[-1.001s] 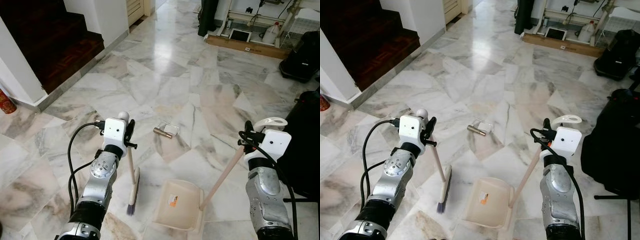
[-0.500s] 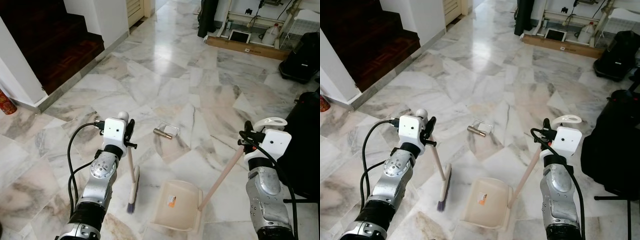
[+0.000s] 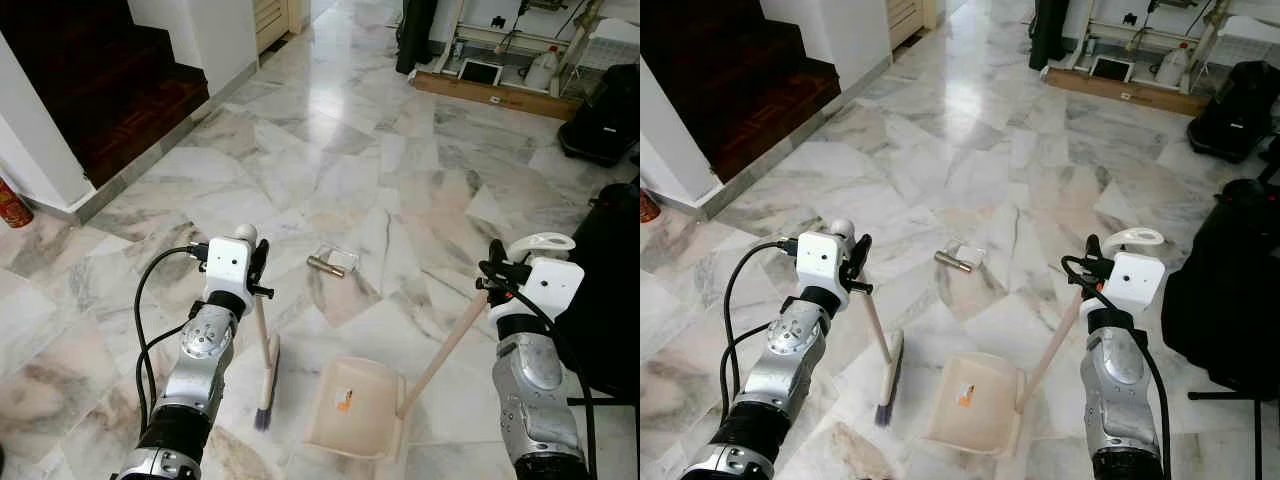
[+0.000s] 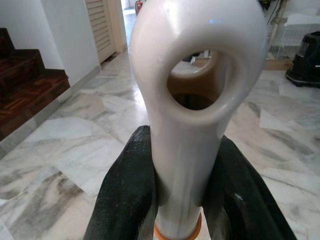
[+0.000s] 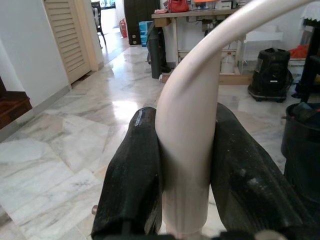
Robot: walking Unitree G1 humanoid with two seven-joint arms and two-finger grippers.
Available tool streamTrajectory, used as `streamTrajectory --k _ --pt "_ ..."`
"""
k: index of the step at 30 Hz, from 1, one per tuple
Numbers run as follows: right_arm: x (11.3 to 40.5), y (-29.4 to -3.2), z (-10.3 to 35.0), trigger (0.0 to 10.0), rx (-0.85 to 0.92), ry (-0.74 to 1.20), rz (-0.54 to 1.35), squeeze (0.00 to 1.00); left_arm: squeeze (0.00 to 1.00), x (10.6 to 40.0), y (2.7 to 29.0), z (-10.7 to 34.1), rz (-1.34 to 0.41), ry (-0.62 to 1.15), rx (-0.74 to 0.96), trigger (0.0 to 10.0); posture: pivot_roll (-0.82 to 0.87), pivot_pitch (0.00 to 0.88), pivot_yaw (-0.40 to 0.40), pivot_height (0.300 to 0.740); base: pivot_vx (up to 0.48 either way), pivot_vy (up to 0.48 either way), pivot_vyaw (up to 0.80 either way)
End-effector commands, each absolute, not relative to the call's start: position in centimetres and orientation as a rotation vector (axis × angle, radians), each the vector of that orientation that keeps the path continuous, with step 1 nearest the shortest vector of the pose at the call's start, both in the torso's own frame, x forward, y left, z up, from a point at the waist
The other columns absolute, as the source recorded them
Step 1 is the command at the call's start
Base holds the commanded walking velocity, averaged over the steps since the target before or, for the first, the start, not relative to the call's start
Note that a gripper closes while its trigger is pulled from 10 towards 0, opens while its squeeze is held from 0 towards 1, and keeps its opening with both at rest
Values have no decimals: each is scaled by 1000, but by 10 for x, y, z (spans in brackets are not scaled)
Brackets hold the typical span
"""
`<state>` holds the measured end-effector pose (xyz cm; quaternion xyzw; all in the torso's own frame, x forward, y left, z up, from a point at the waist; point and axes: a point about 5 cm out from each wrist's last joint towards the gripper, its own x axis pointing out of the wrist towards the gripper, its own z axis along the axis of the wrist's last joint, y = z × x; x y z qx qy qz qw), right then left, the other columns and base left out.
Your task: Sweep floor
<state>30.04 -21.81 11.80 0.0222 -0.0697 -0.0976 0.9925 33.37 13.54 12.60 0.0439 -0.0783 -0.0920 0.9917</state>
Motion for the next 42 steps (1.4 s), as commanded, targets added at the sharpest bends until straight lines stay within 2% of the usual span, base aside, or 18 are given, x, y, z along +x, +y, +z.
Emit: streamTrajectory --k 1,39,42 --pt "300 -220 127 10000 50 -184 -199 0 0 334 137 136 -175 -201 77 10000 38 133 -26 740 0 0 0" --pt "300 -219 127 10000 48 -185 -197 0 0 334 137 135 -173 -191 60 10000 38 123 -26 740 0 0 0" --pt "300 -219 127 10000 49 -184 -198 0 0 335 137 135 -173 -188 60 10000 38 126 -26 740 0 460 0"
